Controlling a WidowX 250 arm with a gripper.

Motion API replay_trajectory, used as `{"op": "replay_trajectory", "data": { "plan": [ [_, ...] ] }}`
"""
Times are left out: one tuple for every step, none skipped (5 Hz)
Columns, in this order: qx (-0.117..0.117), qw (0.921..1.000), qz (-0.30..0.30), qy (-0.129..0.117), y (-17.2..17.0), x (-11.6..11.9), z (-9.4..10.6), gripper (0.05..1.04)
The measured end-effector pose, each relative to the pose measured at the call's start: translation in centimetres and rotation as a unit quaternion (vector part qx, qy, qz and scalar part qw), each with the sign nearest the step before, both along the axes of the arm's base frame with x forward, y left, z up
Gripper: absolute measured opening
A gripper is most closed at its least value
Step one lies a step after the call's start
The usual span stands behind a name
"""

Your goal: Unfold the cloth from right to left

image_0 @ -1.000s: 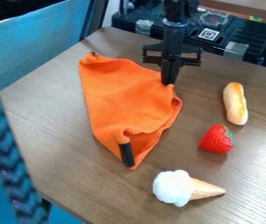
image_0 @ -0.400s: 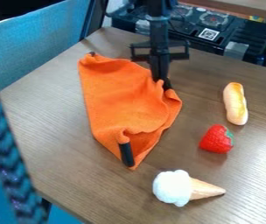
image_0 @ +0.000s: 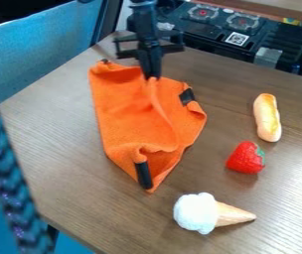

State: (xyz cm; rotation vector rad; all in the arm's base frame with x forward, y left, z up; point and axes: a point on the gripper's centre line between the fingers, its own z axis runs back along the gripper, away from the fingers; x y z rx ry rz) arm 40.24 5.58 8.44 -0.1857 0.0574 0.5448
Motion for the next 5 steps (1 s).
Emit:
{"op": "replay_trajectory", "data": {
  "plan": [
    [-0.003,0.9998,0.016,0.012,2.0,-1.5,-0.5,0.056],
    [0.0,0.9996,0.019,0.019,4.6,-3.2,-0.9,0.056],
    [-0.001,0.9995,0.026,0.018,7.1,-4.4,-0.7,0.056],
    [-0.015,0.9994,0.014,0.026,9.9,-6.6,-1.5,0.056],
    [-0.014,0.9996,0.015,0.017,11.3,-7.7,-0.7,0.056]
  ]
}}
